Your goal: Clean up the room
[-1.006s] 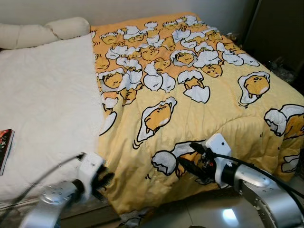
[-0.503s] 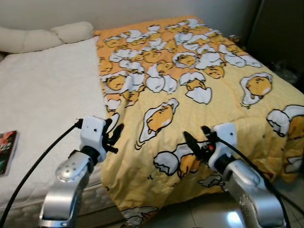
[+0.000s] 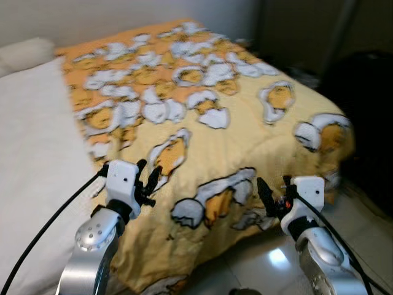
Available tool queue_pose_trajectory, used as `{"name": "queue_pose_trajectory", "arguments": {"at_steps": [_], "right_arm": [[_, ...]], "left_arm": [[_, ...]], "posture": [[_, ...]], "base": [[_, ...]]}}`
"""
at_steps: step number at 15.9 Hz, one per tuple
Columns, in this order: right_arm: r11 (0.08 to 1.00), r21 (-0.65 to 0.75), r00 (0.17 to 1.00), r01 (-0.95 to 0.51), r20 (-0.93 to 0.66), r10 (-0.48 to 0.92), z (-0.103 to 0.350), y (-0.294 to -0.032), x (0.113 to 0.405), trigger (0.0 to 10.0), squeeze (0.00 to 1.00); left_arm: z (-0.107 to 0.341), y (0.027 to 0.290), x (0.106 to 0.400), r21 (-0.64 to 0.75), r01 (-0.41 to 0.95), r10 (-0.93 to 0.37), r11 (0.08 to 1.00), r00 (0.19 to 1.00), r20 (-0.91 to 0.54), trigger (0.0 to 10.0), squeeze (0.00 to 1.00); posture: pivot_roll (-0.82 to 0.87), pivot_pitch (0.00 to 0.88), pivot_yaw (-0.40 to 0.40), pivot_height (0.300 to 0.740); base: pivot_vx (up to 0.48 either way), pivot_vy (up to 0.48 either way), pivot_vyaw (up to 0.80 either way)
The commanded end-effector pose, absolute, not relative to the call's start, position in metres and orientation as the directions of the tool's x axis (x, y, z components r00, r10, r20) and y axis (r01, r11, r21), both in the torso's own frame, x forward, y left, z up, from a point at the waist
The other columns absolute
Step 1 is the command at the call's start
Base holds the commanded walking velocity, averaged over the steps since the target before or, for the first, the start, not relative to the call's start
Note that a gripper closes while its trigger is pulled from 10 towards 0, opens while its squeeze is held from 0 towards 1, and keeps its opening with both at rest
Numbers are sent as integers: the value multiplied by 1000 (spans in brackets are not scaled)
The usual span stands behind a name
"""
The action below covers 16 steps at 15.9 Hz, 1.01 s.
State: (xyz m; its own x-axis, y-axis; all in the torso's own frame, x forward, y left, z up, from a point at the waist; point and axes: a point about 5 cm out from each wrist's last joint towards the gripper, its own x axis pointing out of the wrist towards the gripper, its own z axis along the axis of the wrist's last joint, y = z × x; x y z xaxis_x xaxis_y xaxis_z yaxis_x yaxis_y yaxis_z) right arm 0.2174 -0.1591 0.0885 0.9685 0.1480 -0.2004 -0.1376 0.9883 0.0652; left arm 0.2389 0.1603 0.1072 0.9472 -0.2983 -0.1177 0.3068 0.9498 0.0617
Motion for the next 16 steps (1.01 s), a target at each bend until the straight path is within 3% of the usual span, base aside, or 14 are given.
{"name": "queue_pose_trajectory", "arguments": {"at_steps": [1, 11, 16], "right_arm": [[986, 56, 970, -157, -178, 165, 92, -155, 216, 10000, 0], [989, 28, 975, -143, -168, 145, 90, -161, 223, 10000, 0], [989, 18, 975, -148, -166, 149, 89, -164, 229, 10000, 0]], "left_arm": [[111, 162, 237, 95, 307, -298, 947, 949, -101, 10000, 0], [119, 166, 253, 135, 325, -321, 936, 946, -48, 10000, 0], [115, 162, 256, 135, 317, -310, 939, 948, -66, 10000, 0]], "posture": [[-84, 0, 86, 740], [-86, 0, 73, 740], [-75, 0, 76, 740]], "base": [[0, 0, -800], [0, 0, -800], [258, 0, -800]]}}
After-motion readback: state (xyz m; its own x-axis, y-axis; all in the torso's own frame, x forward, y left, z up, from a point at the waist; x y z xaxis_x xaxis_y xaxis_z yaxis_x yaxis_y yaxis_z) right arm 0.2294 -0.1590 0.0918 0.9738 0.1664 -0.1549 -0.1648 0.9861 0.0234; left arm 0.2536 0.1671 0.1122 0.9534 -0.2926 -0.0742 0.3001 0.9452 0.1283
